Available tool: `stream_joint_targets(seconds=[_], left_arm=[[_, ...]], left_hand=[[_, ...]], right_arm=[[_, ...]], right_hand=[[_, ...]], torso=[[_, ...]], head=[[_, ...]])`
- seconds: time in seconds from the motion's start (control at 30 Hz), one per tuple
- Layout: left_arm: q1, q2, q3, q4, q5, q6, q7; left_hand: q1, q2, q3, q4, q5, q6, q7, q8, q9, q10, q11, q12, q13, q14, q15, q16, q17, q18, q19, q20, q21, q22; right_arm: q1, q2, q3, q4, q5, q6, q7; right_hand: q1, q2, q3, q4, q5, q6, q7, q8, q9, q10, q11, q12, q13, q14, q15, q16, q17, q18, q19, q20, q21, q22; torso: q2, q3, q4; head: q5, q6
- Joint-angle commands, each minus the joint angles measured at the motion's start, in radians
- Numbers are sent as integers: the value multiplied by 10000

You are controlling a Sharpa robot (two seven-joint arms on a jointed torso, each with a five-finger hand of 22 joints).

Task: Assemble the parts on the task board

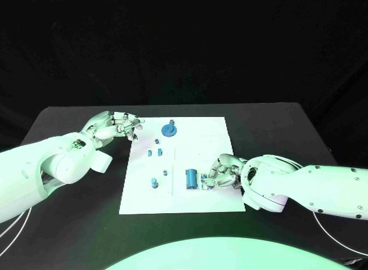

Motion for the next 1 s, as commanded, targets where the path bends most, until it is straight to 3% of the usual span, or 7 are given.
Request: stream_joint_targets(seconds=[0.03,0.17,0.43,1.0], left_arm=[[5,12,7,31,-7,90,39],[5,11,7,28,-7,93,35],[4,6,7,29,-20,96,33],[4,-8,7,21,-26,101,18]], left_hand=[[-23,74,-29,55,31,-82,-4,-47,-9,-31,45,-21,-15,9,46,-46,8,137,34,-4,-49,-7],[-24,74,-29,56,31,-83,-3,-47,-9,-31,45,-21,-15,9,47,-46,8,137,34,-4,-49,-8],[-16,73,-28,61,31,-88,-3,-51,-12,-37,46,-19,-17,8,49,-47,9,137,41,-2,-59,-15],[-1,73,-24,56,33,-88,-3,-51,-12,-39,45,-15,-18,7,48,-48,9,137,46,-2,-64,-20]], right_arm=[[-6,14,3,37,-124,-12,109],[-6,12,4,61,-112,-36,159],[-6,-15,8,99,-106,5,246],[-7,-62,12,158,-103,128,322]], right_hand=[[-152,107,-131,88,-12,91,-10,-40,-9,94,3,72,1110,826,16,51,1568,-37,44,-8,51,1759],[-214,140,-212,106,-14,111,-16,-36,-9,108,-2,88,1126,826,12,53,1571,-41,53,-11,79,1766],[-338,-62,-646,98,-22,116,-32,-49,-15,90,-14,52,1099,817,1,34,1531,-32,36,-23,15,1752],[-369,-67,-725,99,-14,124,-38,-50,-17,103,-19,70,1118,820,-2,41,1548,-32,37,-25,15,1752]], torso=[[-2,5,1],[1,8,-1],[-2,7,-9],[1,1,2]], head=[[3,13],[6,16],[12,26],[1,1]])
